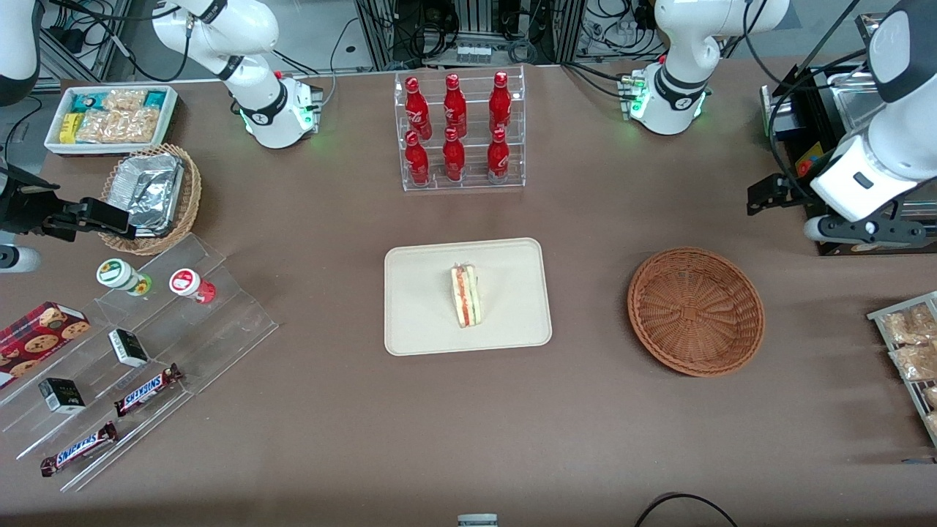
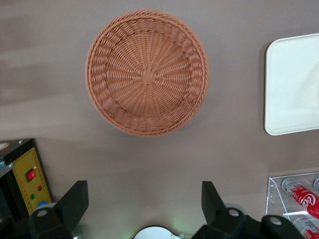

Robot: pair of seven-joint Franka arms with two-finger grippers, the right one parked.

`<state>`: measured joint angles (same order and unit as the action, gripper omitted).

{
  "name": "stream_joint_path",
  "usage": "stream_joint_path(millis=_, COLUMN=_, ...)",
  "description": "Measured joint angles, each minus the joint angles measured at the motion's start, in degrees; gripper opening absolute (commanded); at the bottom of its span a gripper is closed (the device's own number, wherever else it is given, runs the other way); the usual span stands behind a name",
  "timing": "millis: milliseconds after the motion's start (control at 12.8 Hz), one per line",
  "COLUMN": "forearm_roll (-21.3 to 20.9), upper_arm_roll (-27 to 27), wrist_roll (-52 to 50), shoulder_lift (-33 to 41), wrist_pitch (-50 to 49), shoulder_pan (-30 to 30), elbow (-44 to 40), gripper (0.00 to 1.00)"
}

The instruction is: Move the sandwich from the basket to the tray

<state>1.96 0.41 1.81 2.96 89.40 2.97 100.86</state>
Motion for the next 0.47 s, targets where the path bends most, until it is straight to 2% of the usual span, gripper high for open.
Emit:
stream_joint_path(millis=235, forearm_roll=-0.01, upper_arm_roll=0.00, wrist_roll=0.01, shoulder_lift=0.36, wrist_pitch=-1.39, shoulder_pan=-2.47, elbow=-1.32, gripper=1.00)
stream_joint_path(millis=471, forearm_roll=-0.01, upper_arm_roll=0.02, wrist_roll=0.43, shoulder_lift=0.44, wrist_pitch=-5.76, shoulder_pan=-4.31, elbow=-6.03, gripper=1.00)
